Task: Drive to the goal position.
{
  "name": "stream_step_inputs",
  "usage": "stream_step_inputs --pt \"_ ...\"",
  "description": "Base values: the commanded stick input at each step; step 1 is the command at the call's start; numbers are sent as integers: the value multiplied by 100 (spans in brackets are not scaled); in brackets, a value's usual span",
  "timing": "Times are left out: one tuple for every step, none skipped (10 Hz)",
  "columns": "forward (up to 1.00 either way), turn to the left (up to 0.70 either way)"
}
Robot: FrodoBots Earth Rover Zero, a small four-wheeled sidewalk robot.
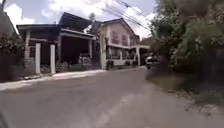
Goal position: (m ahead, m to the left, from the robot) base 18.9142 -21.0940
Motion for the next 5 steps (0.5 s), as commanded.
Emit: stream_step_inputs --pt "100 -27" --pt "100 -27" --pt "100 -7" --pt "100 0" --pt "91 0"
